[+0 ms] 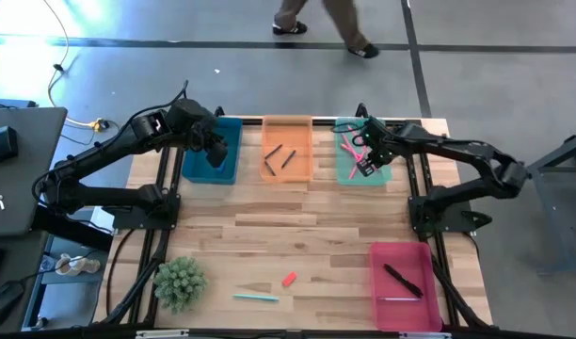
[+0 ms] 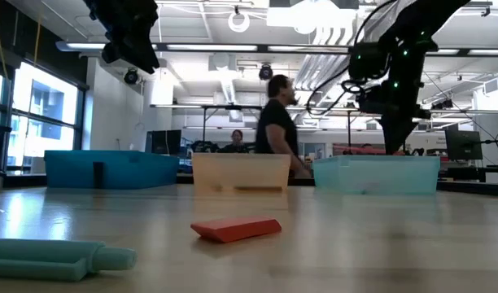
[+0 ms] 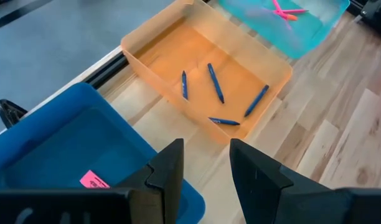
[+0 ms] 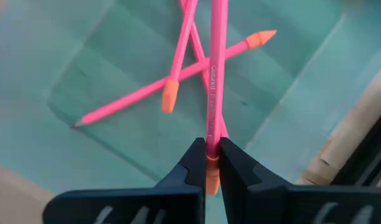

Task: Sort crayons/erasers/pens/pencils in bins
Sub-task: Put the pink pencil into the blue bin, then put the blue pen into the pink bin

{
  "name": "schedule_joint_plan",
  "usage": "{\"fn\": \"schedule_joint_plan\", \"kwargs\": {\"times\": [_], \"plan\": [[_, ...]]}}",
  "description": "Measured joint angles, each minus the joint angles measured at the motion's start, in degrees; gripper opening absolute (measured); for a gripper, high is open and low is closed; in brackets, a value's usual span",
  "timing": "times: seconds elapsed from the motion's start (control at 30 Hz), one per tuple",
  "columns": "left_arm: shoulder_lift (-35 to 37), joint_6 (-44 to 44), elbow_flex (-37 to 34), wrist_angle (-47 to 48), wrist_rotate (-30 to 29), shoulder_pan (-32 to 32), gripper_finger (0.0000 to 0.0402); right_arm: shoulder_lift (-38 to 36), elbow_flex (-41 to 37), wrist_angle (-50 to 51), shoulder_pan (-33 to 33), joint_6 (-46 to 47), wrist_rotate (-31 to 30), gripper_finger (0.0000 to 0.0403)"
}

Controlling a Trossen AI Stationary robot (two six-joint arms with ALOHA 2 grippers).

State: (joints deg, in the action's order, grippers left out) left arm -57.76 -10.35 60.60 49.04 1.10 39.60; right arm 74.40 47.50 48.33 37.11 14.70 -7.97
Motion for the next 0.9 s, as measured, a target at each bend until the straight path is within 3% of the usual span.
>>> {"fn": "schedule_joint_plan", "kwargs": {"times": [0.17,0.43,0.9], "plan": [[0.0,0.0,0.0,0.0,0.1,-1.0,0.0133,3.5,0.0,-0.6,0.1,-0.2,0.1,0.0005],[-0.7,-4.2,0.0,0.0,0.2,-5.5,0.0195,7.8,0.0,-2.0,0.2,-1.3,2.2,0.001],[-8.2,-6.1,0.0,-5.1,0.2,-21.0,0.0202,7.9,1.8,-0.4,0.2,-3.2,2.0,0.0127]]}}
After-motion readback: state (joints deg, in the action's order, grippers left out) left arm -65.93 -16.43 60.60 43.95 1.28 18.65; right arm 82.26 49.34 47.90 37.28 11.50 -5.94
